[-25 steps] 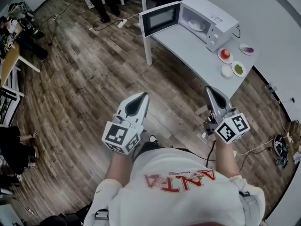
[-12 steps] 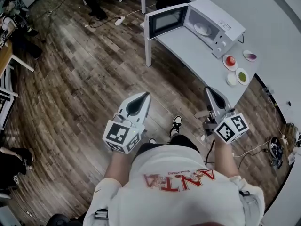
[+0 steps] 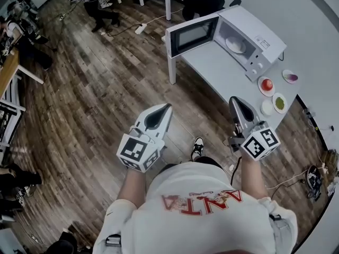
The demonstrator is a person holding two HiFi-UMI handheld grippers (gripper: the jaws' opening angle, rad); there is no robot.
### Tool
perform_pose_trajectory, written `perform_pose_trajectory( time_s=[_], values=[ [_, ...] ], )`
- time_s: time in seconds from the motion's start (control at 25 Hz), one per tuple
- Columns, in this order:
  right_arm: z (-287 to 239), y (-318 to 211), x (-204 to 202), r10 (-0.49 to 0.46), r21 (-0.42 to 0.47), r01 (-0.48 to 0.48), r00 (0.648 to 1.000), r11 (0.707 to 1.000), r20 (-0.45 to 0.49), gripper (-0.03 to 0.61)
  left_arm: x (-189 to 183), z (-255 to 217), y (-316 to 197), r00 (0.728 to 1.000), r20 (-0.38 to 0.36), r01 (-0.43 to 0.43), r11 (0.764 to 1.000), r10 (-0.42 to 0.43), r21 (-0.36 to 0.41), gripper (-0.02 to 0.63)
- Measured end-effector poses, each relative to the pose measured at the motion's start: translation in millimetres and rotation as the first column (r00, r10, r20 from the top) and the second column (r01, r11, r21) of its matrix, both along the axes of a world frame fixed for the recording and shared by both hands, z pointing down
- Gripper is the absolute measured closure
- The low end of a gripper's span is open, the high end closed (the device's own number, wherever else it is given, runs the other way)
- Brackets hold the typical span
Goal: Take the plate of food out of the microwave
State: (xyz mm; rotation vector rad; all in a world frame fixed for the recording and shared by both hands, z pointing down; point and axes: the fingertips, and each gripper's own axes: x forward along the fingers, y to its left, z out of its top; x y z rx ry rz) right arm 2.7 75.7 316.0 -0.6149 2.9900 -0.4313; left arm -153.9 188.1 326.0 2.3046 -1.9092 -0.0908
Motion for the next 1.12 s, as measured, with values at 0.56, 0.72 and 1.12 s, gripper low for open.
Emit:
perform_pose_trajectory(
  time_s=[0.56, 0.72, 1.12],
  values=[
    [11, -177, 57, 0.093, -0.045, -0.09, 0.994, 0.995, 0.058, 0.578, 38, -16, -186, 0.999, 0.002, -0.04, 0.999, 0.04, 0.002, 0.603],
    [28, -219, 73, 0.142, -0.107, -0.133, 0.987, 0.985, 0.079, 0.578, 44, -16, -224, 0.999, 0.033, -0.038, 0.999, 0.039, -0.023, 0.603],
    [54, -268, 53, 0.218, -0.158, -0.213, 0.976, 0.964, 0.014, 0.578, 18, 15, -298, 0.994, 0.011, -0.105, 0.99, 0.107, -0.094, 0.604]
  ],
)
